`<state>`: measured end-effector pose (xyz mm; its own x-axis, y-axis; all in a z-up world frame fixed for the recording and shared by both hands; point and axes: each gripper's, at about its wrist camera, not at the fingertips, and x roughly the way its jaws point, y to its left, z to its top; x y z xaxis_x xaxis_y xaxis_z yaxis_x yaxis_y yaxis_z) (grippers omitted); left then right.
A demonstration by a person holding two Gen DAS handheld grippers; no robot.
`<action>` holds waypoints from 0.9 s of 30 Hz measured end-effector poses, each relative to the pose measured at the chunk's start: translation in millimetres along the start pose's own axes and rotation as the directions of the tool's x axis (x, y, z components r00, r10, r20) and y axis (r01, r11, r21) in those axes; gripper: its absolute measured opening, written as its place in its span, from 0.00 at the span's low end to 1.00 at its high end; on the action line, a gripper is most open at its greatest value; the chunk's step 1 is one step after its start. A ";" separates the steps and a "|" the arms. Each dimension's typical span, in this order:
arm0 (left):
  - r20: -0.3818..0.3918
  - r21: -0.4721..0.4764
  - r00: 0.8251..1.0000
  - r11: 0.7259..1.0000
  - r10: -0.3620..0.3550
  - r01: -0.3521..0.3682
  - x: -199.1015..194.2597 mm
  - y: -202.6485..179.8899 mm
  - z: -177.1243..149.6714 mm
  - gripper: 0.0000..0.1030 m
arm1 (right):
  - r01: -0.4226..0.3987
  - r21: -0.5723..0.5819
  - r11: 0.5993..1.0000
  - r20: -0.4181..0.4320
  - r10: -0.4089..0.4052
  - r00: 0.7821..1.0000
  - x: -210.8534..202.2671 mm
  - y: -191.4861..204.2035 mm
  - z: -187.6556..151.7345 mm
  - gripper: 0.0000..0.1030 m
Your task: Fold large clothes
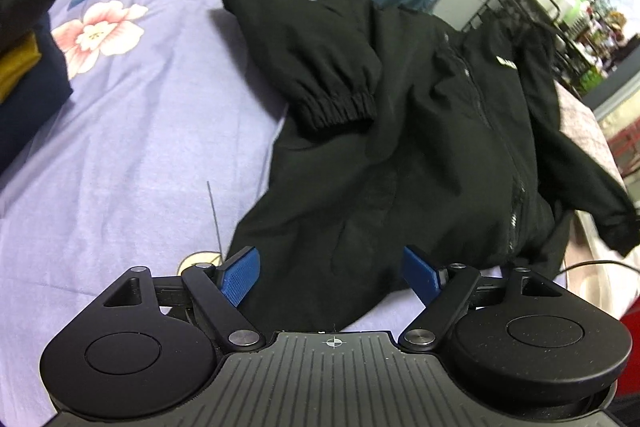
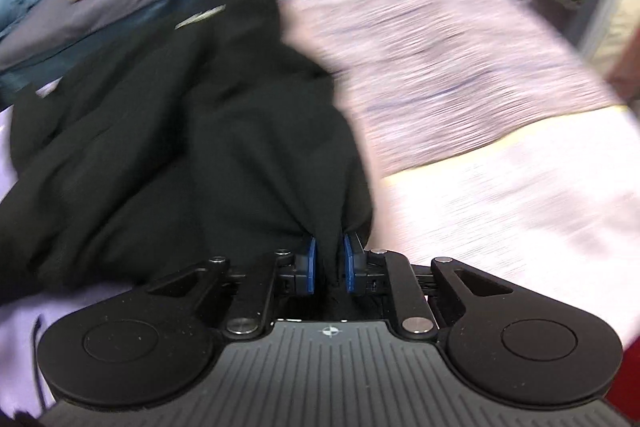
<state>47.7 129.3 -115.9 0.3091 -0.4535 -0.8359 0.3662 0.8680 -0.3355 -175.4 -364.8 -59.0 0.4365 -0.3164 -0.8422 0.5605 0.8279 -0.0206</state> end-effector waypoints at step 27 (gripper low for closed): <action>0.172 0.493 0.952 0.815 0.254 -0.306 54.2 -100.8 60.7 1.00 | 0.177 0.192 0.965 0.113 -0.201 0.973 42.7 -66.1 52.7 0.87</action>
<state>80.8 4.9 -101.0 0.5383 -0.2461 -0.8060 0.6359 0.7462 0.1968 -156.7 -457.4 -65.2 0.3913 -0.5265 -0.7548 0.7537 0.6539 -0.0653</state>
